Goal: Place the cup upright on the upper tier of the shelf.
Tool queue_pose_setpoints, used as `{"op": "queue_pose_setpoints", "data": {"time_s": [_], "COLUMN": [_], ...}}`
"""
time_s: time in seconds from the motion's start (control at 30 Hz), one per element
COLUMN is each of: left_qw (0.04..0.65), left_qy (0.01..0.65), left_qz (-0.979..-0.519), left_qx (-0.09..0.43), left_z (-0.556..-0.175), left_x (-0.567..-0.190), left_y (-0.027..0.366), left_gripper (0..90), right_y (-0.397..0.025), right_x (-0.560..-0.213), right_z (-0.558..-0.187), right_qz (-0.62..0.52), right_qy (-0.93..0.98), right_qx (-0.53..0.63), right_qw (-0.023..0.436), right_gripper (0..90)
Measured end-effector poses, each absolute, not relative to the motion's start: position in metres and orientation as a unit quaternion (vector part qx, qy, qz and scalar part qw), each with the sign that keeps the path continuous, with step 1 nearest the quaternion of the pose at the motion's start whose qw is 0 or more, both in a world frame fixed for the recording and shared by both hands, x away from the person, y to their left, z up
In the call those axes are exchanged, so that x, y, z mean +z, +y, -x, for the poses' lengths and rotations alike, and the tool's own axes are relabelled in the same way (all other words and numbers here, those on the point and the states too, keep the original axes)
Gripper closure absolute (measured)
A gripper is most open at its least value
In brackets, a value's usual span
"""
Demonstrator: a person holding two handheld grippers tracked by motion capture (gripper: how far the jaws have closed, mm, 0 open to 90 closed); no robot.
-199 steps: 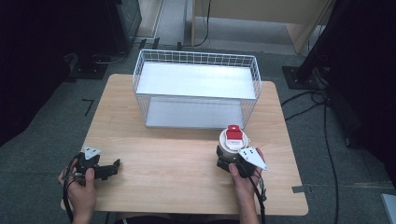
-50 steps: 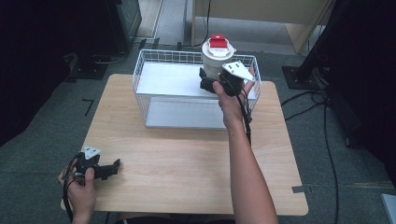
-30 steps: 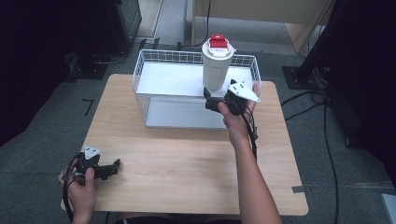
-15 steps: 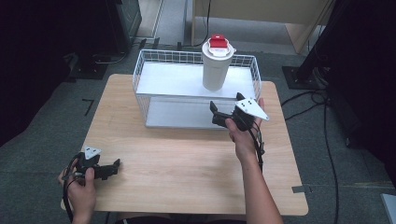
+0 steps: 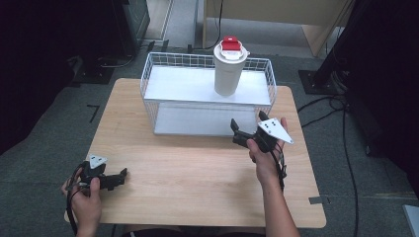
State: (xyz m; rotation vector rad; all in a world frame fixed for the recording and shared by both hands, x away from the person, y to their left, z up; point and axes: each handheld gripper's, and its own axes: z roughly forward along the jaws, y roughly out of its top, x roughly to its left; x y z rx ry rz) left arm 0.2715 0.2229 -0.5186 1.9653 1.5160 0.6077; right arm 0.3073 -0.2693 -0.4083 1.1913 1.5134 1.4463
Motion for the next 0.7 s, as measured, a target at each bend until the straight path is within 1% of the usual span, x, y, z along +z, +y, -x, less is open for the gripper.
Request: {"op": "queue_pose_setpoints", "data": {"time_s": [0.23, 0.7], "left_qw": [0.288, 0.289], "left_qy": [0.567, 0.568], "left_qz": [-0.737, -0.736], "left_qx": [0.228, 0.228], "left_z": [-0.271, -0.271], "left_x": [-0.519, -0.519], "left_y": [0.223, 0.223], "left_gripper": [0.0, 0.0], "right_y": [-0.278, -0.306], "right_x": [-0.416, -0.448], "right_z": [-0.296, -0.260], "right_qz": [-0.468, -0.493], "right_qy": [0.583, 0.584], "right_qx": [0.555, 0.531], "right_qw": [0.365, 0.366], "right_gripper": [0.0, 0.0]}}
